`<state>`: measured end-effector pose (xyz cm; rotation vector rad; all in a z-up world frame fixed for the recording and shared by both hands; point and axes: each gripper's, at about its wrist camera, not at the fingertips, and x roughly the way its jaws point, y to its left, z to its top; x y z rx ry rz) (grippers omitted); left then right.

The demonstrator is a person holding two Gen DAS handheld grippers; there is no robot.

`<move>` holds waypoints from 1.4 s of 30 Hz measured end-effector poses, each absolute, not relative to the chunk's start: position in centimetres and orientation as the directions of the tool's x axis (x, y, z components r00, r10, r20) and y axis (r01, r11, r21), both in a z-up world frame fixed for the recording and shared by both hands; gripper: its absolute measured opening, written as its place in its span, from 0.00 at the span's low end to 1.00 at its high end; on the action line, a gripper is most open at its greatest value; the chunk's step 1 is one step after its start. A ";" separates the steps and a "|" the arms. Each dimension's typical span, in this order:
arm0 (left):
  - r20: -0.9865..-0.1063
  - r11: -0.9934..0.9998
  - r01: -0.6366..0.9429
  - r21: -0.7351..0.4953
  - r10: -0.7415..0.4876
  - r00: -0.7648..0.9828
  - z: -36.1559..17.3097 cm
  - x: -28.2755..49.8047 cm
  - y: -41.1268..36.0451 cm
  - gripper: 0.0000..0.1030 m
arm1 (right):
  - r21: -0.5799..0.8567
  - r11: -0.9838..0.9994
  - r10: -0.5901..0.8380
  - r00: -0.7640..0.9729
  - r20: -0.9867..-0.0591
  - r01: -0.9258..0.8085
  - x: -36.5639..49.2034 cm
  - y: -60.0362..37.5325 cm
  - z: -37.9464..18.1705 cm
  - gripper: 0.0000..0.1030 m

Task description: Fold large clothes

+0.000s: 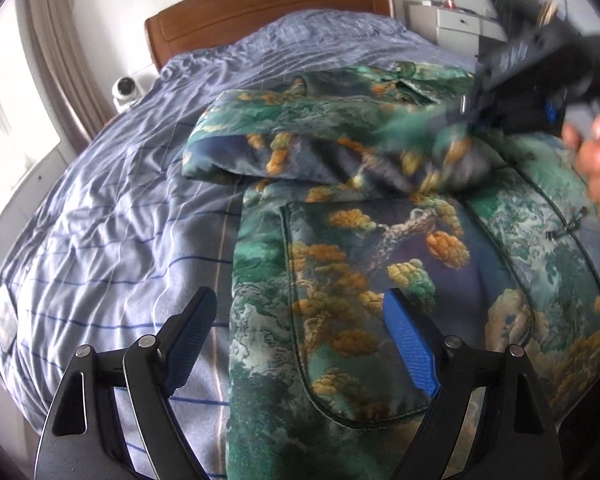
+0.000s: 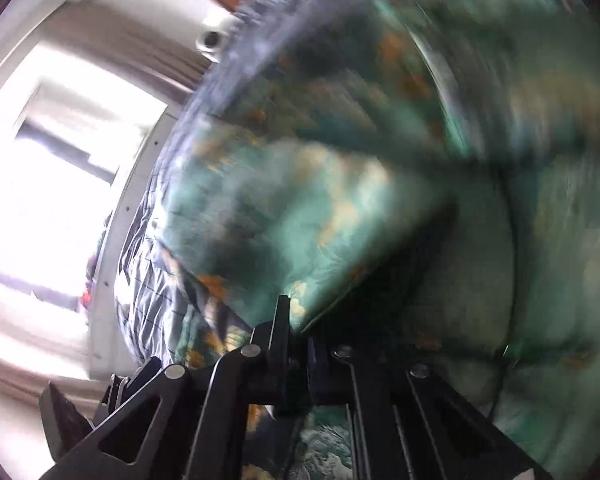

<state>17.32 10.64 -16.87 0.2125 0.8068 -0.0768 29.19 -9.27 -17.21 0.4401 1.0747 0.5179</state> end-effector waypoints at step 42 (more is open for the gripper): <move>-0.759 0.997 0.079 -0.026 -0.071 0.647 -11.3 37.8 9.6 0.84 | -0.004 0.977 0.127 0.603 -0.787 -0.211 43.2 -16.2 -13.2 0.34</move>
